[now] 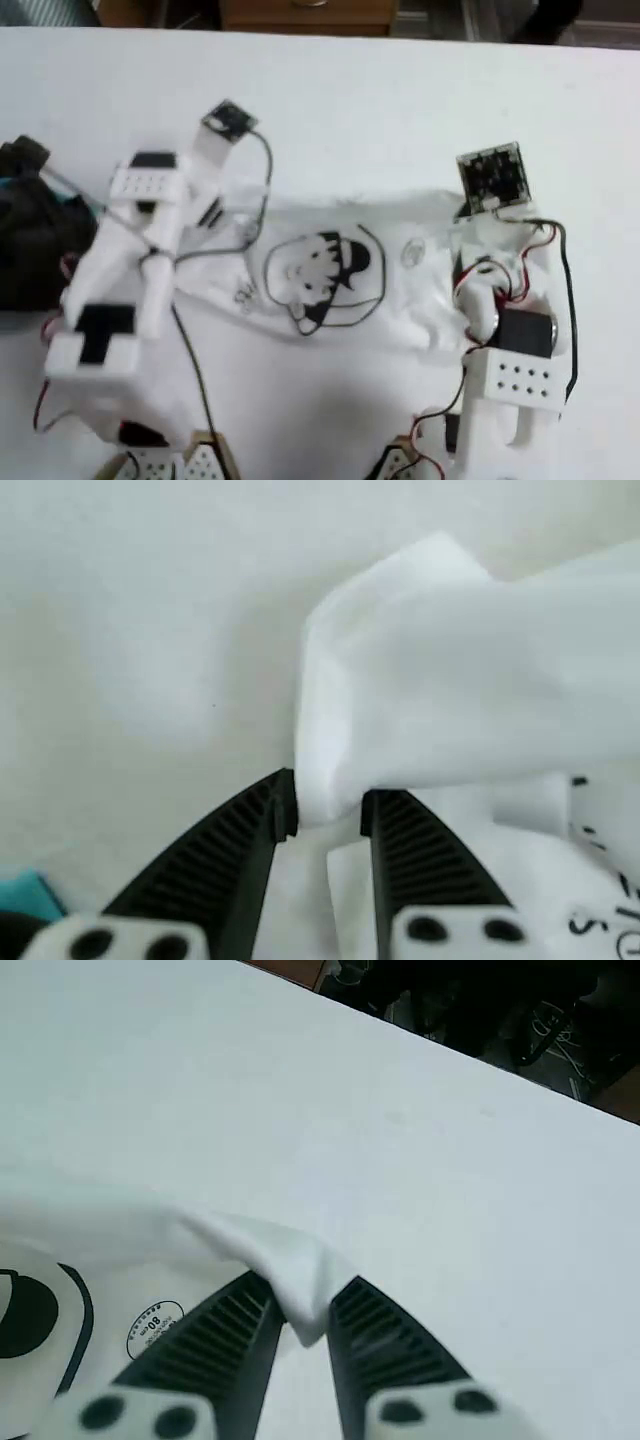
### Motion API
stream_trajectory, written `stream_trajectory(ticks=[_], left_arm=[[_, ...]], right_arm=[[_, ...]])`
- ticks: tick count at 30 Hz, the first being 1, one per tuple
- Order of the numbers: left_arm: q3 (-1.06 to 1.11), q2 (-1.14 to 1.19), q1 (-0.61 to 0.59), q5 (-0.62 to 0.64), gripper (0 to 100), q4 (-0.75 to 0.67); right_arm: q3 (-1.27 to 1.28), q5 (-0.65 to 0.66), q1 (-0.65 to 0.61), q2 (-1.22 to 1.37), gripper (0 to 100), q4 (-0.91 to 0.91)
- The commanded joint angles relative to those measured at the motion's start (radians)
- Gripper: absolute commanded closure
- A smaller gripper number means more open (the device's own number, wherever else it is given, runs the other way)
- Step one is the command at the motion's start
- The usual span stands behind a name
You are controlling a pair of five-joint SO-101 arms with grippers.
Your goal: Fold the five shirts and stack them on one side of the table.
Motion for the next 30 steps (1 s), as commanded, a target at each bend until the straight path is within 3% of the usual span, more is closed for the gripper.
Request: stream_trajectory(ticks=[1,8,21,30], left_arm=[[-0.22,0.104,-0.011,0.1,88,0.077],[-0.535,0.233,-0.021,0.416,88,0.244],[-0.883,0.308,-0.014,1.002,88,0.549],[-0.865,0.305,-0.009,1.026,88,0.588]], right_arm=[[-0.003,0.005,0.039,-0.015,97.9,-0.019],[-0.002,0.005,0.045,-0.018,97.9,-0.016],[-0.002,0.005,0.039,-0.013,97.9,-0.019],[-0.002,0.005,0.039,-0.013,97.9,-0.022]])
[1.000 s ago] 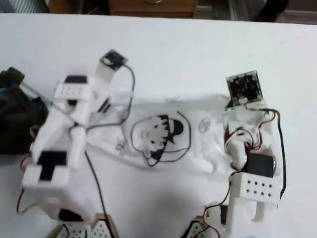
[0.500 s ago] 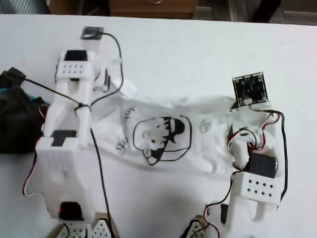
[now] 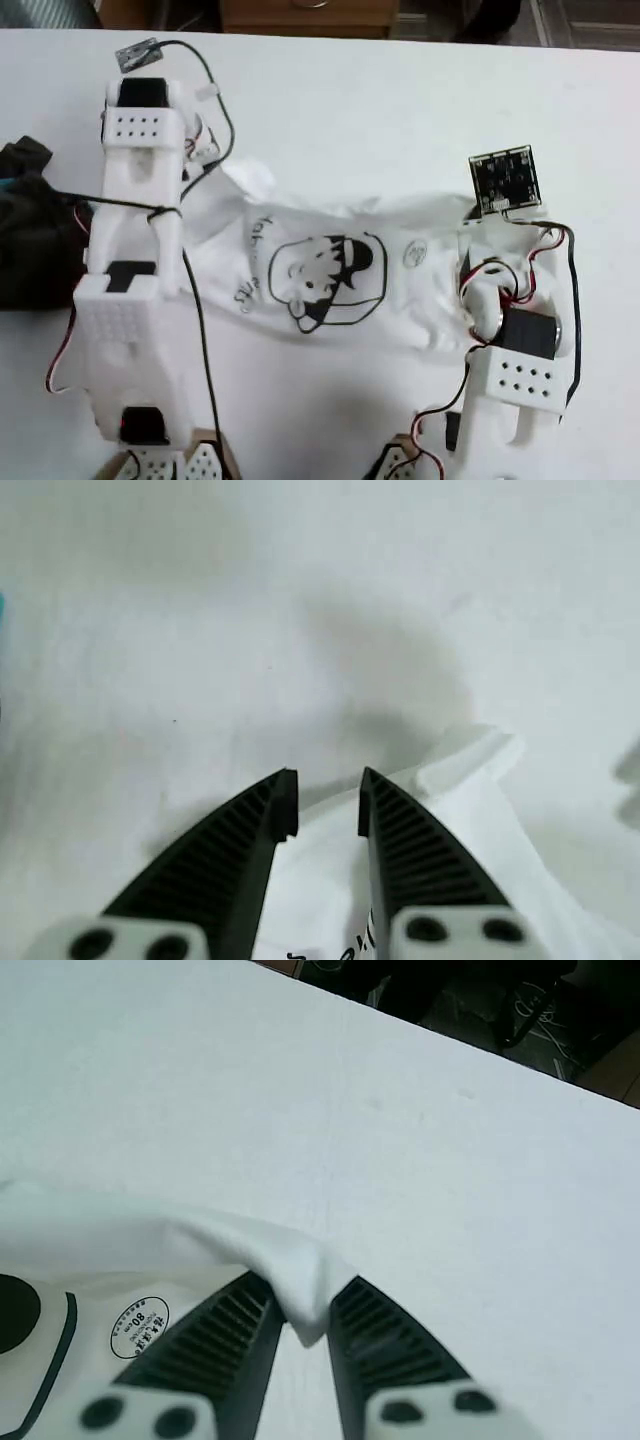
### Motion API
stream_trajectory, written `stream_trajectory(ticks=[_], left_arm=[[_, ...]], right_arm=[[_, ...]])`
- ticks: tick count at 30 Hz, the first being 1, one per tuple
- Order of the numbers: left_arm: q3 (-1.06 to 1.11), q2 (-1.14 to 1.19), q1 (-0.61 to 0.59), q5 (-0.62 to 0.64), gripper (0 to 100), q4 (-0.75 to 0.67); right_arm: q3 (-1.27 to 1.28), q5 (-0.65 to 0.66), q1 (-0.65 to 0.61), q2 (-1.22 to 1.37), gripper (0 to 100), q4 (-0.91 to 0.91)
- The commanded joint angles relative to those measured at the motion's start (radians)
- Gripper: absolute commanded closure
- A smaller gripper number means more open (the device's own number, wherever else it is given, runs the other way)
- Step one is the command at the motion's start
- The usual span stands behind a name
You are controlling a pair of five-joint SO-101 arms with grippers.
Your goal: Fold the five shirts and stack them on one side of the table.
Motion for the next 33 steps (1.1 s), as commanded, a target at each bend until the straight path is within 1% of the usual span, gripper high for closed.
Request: stream_trajectory(ticks=[1,7,14,22,25,28,33], left_arm=[[-0.015,-0.02,0.009,0.008,88,0.014],[-0.084,-0.012,0.097,0.008,88,0.12],[-0.156,-0.009,0.137,0.006,88,0.117],[-0.008,-0.009,0.101,0.005,88,0.002],[0.038,-0.009,0.092,0.005,84,-0.04],[0.05,-0.009,0.095,0.005,80,-0.075],[0.048,-0.009,0.095,0.005,80,-0.126]], right_arm=[[-0.008,0.005,0.005,-0.013,97.9,-0.022],[-0.008,0.005,0.005,-0.013,97.9,-0.019],[-0.008,0.005,0.005,-0.013,97.9,-0.018],[-0.008,0.005,0.005,-0.013,97.9,-0.018],[-0.008,0.005,0.005,-0.013,97.9,-0.018],[-0.008,0.005,0.005,-0.013,97.9,-0.019],[-0.008,0.005,0.005,-0.013,97.9,-0.018]])
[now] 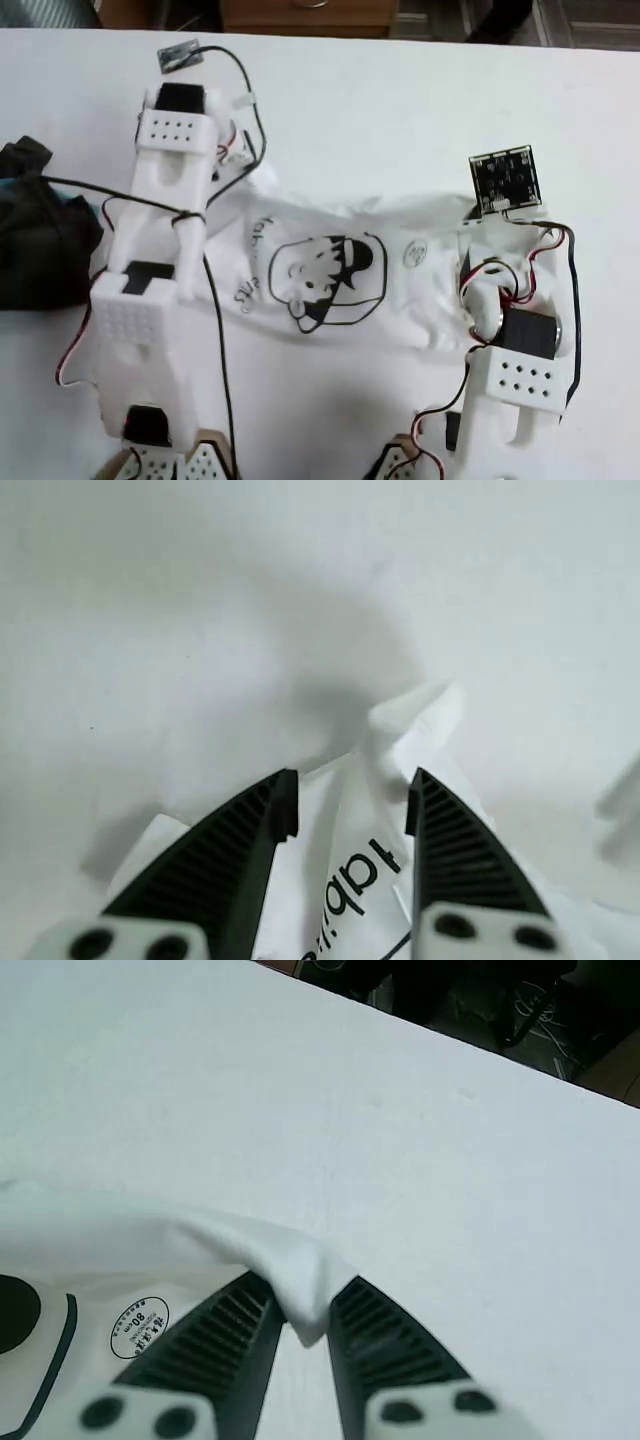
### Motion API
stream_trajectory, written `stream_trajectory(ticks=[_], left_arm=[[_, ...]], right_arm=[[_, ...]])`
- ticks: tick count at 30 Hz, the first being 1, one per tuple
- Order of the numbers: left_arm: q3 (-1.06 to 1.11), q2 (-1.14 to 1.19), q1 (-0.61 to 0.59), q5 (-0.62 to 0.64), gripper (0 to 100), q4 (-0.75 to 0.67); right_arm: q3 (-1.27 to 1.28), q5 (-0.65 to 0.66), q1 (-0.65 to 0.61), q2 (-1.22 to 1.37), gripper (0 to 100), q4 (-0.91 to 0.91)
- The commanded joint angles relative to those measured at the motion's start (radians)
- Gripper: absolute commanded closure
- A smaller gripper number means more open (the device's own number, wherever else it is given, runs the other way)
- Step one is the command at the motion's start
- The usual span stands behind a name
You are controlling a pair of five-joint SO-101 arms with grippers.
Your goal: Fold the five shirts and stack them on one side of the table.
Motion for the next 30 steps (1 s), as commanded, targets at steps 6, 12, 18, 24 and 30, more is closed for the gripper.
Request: stream_trajectory(ticks=[6,12,18,24,30], left_arm=[[-0.004,0.003,-0.006,0.005,80,-0.068],[-0.016,0.098,-0.005,0.005,80,-0.12],[-0.022,0.115,-0.005,0.008,84,-0.143],[-0.114,0.117,-0.009,-0.005,97,-0.115],[-0.286,0.115,-0.003,-0.005,97,0.049]], right_arm=[[-0.008,0.005,0.005,-0.013,97.9,-0.018],[-0.008,0.005,0.005,-0.013,97.9,-0.018],[-0.008,0.005,0.005,-0.013,97.9,-0.018],[-0.008,0.005,0.005,-0.013,97.9,-0.016],[-0.021,-0.057,0.005,-0.027,97.9,-0.007]])
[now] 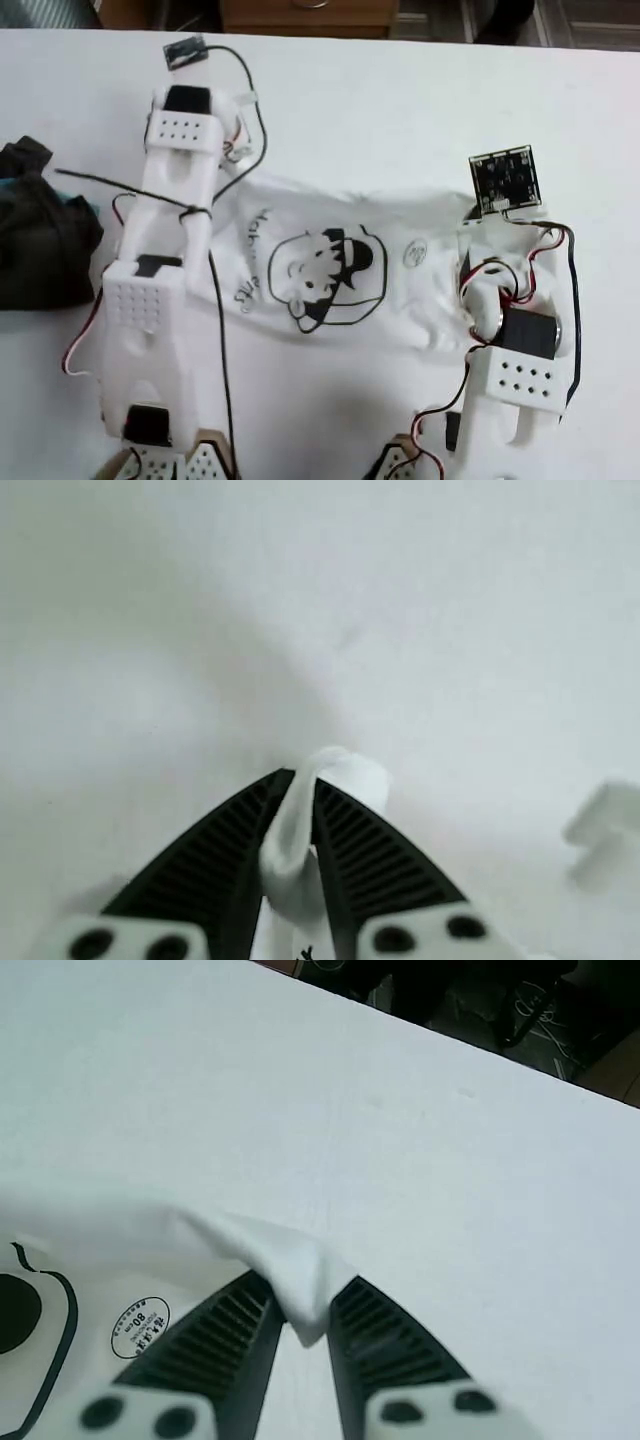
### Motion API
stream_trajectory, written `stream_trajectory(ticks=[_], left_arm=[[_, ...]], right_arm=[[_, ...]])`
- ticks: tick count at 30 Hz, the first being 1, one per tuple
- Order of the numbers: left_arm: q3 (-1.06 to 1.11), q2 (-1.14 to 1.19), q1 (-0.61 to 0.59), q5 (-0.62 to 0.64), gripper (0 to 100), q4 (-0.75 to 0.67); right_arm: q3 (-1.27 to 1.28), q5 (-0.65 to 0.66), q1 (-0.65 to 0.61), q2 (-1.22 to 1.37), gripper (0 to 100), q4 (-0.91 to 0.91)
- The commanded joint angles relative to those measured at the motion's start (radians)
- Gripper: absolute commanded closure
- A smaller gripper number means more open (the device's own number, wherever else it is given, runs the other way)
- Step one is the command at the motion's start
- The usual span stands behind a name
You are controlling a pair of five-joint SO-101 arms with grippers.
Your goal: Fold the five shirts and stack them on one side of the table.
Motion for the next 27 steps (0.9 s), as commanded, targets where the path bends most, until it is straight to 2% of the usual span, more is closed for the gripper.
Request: stream_trajectory(ticks=[1,5,7,11,16,21,27], left_arm=[[-0.153,-0.023,-0.005,-0.005,97,0.115],[-0.337,-0.023,-0.006,-0.005,97,0.272],[-0.4,-0.026,-0.012,-0.02,97,0.279],[-0.467,-0.084,-0.046,-0.052,97,0.279],[-0.458,-0.252,-0.057,-0.054,97,0.276],[-0.458,-0.428,-0.057,-0.054,97,0.276],[-0.458,-0.575,-0.057,-0.055,97,0.276]], right_arm=[[-0.038,-0.077,0.005,-0.036,97.9,-0.007],[-0.158,-0.098,-0.025,-0.044,97.9,-0.005],[-0.222,-0.08,-0.048,-0.021,97.9,-0.002],[-0.394,0.043,-0.062,0.074,97.9,-0.008],[-0.661,0.074,0.013,0.249,97.9,0.013],[-0.914,0.071,0.018,0.288,97.9,0.189],[-1.026,0.069,-0.085,0.205,97.9,0.358]])
